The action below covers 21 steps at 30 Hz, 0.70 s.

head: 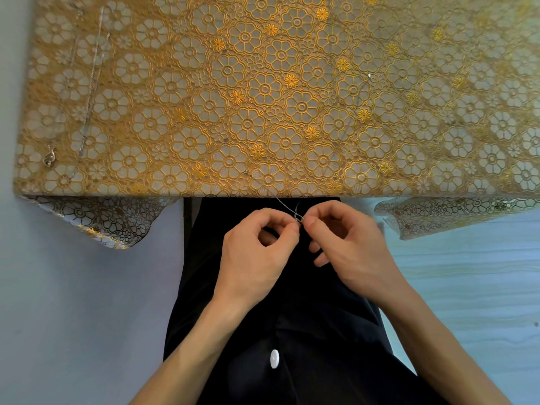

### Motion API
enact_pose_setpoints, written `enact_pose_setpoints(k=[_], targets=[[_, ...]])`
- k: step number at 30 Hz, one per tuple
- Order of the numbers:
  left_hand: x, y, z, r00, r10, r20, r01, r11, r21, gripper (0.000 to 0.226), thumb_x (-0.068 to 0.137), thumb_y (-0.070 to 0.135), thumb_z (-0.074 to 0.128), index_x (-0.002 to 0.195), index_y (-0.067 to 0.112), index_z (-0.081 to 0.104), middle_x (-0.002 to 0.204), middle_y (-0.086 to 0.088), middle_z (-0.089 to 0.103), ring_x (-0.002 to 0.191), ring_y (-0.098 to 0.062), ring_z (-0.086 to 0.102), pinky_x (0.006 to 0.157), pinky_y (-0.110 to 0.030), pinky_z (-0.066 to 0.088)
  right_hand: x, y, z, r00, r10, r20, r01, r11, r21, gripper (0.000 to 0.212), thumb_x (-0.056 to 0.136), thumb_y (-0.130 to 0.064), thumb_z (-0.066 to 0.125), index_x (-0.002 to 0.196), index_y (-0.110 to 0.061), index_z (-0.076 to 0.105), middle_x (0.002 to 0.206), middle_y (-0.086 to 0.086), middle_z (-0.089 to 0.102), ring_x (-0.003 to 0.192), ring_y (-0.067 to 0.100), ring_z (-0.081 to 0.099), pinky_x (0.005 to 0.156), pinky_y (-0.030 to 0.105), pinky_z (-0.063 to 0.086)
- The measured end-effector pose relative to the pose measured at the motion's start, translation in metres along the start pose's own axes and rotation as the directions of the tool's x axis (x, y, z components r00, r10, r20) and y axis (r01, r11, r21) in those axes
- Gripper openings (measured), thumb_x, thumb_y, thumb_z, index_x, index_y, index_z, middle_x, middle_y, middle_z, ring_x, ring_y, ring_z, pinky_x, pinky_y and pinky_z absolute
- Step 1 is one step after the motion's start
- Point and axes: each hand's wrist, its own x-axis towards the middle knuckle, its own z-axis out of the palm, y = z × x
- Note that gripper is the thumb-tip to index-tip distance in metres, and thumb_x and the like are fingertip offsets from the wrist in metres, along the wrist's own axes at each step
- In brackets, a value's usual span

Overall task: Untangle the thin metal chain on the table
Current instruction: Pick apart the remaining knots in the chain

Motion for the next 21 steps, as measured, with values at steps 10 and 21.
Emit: enact_pose_setpoints(k=[10,21], targets=[[0.0013,0.0051,-0.0031,0.989,0.144,-0.040,-0.142,0.988,0.053,0.010,0.087,0.021,0.075,0.091,0.029,0.079,0.090,0.015,0.071,0.079,-0.006,0.066,0.067,-0.009,0.044,0.0020,0.0086,-0.0016,0.972,-0.233,0.029,0.233,0.942,-0.242,0.006,0.094,-0.037,0.055,0.092,-0.033,0.059,0.084,-0.011,0.061,0.075,0.015,0.063,0.064,0.042,0.055],[0.0052,0.0027,-0.0027,0.976,0.219,0.012,-0.218,0.961,0.170,0.011,0.085,0.024,0.077,0.089,0.033,0.078,0.090,0.015,0.068,0.073,-0.009,0.065,0.064,-0.008,0.041,0.0035,0.0105,-0.0022,0.957,-0.287,0.034,0.284,0.912,-0.295,0.009,0.098,-0.032,0.050,0.095,-0.025,0.055,0.087,-0.007,0.058,0.079,0.018,0.062,0.067,0.040,0.051]])
